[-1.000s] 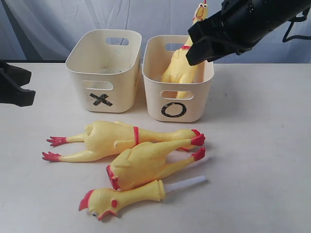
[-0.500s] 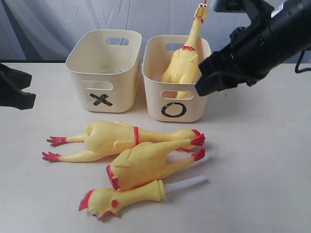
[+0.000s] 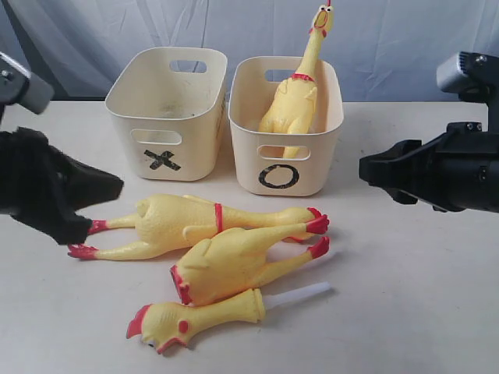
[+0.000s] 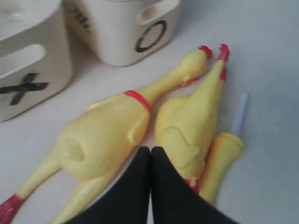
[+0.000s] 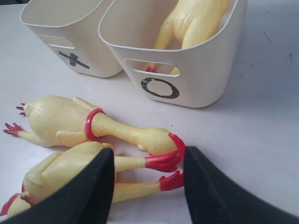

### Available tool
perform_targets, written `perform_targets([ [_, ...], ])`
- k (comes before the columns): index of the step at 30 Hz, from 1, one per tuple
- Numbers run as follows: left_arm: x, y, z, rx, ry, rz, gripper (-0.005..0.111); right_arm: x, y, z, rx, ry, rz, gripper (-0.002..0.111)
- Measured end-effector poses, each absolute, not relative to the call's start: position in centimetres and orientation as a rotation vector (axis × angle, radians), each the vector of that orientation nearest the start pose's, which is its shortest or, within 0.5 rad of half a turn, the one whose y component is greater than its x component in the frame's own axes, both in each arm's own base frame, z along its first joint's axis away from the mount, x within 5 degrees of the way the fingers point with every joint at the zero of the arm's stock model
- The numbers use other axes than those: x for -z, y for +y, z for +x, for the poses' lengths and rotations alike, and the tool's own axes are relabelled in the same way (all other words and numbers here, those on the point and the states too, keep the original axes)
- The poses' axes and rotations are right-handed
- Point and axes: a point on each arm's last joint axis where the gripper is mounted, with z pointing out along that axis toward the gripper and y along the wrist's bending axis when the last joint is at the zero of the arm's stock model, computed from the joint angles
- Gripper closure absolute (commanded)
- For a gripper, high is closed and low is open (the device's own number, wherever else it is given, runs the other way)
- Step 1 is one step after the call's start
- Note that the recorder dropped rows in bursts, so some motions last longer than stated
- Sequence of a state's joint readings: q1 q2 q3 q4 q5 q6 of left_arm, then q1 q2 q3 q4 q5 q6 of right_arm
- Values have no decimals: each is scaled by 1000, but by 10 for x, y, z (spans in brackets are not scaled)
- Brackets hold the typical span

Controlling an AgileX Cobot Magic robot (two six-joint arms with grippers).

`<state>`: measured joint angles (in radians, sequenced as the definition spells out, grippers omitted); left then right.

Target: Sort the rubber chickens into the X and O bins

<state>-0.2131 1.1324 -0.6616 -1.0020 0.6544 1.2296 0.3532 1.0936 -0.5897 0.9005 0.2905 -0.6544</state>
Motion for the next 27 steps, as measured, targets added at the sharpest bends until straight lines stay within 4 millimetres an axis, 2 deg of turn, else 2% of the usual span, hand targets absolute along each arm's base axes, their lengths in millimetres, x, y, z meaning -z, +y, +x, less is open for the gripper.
perform_targets([
  [2,-257,-99,198,603,2093,953,103,-260,94,196,-578,2194,-266,63],
  [4,-239,-111,202,649,2124,1034,92,-259,94,194,-588,2201,-263,63],
  [7,-218,-127,203,725,2183,1123,65,-259,94,194,-588,2201,-263,63],
  [10,-202,-142,200,762,2203,1224,48,-259,94,194,-589,2203,-264,63],
  [12,-200,-147,199,754,2187,1238,37,-259,94,194,-589,2203,-264,63],
  [22,-197,-164,203,545,2102,1250,36,-259,94,194,-591,2205,-266,63],
  [27,-178,-172,204,520,2151,1287,36,-259,95,194,-593,2207,-267,63],
])
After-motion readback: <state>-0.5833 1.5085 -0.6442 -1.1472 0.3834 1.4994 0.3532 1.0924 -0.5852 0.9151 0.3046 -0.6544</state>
